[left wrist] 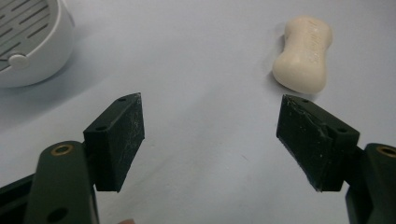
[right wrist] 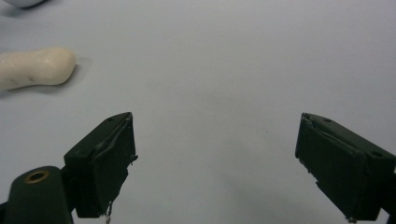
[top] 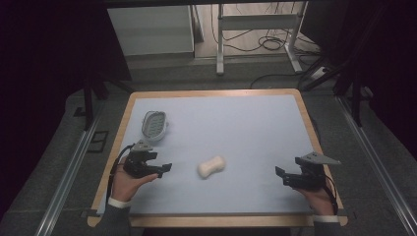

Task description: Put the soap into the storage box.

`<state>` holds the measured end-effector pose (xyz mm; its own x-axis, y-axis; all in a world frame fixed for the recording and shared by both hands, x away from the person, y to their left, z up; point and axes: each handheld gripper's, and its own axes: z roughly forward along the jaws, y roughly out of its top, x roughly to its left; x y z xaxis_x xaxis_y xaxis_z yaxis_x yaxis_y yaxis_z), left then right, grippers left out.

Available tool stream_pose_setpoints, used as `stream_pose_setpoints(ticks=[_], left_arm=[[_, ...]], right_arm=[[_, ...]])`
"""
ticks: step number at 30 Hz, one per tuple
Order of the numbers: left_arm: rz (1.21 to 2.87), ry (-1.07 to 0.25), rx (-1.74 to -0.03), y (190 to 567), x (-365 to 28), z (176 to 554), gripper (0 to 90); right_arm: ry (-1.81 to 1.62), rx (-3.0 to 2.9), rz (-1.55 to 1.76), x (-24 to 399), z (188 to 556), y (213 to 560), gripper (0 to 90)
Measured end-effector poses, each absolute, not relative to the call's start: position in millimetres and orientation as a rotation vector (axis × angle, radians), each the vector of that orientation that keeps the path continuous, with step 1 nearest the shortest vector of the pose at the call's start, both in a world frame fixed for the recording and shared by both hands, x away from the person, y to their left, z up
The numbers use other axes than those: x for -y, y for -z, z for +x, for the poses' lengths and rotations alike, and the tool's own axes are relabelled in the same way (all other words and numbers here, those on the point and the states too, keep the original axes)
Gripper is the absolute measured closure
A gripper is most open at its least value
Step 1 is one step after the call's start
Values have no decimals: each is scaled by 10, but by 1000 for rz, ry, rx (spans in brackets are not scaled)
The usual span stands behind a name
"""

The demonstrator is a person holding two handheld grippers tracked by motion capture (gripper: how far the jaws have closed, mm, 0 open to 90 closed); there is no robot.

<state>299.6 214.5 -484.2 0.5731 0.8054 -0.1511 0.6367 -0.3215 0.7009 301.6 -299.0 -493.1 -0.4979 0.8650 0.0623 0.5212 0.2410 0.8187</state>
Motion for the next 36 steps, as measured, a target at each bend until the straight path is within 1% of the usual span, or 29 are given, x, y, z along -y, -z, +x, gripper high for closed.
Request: stream_pose_setpoints(ticks=[7,12,20,29,36], left_arm=[[2126,-299,-1141,4757,-2078,3026,237],[2128,-279,-1143,4643,-2026,3055,235],[2150,-275,-1136,4597,-1982,3118,239],[2201,-241,-1080,4548,-1812,3211,246],[2238,-250,-1059,4523,-1691,3288,260]], right_arm=[[-1164,-2111,1269,3023,3014,4934,118],[-1161,-2095,1279,3045,3004,4917,118],[-1151,-2096,1282,3072,3011,4931,118],[-1144,-2085,1291,3103,3003,4920,118],[-1128,-2089,1292,3097,3014,4941,118]])
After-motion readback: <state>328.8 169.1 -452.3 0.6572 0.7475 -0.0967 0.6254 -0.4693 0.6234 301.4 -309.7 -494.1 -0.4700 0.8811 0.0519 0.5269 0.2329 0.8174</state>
